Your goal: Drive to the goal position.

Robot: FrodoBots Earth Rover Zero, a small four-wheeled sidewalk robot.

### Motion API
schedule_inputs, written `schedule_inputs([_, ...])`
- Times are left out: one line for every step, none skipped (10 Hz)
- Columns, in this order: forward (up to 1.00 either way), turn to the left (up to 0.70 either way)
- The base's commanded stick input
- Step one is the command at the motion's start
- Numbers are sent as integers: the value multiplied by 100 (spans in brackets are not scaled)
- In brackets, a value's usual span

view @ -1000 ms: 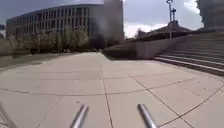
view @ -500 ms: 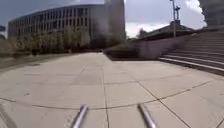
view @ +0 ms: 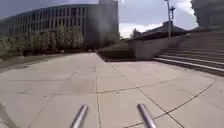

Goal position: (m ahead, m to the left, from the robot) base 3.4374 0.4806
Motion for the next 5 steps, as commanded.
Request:
schedule_inputs([70, 0])
schedule_inputs([70, 0])
schedule_inputs([70, 0])
schedule_inputs([70, 0])
schedule_inputs([70, 0])
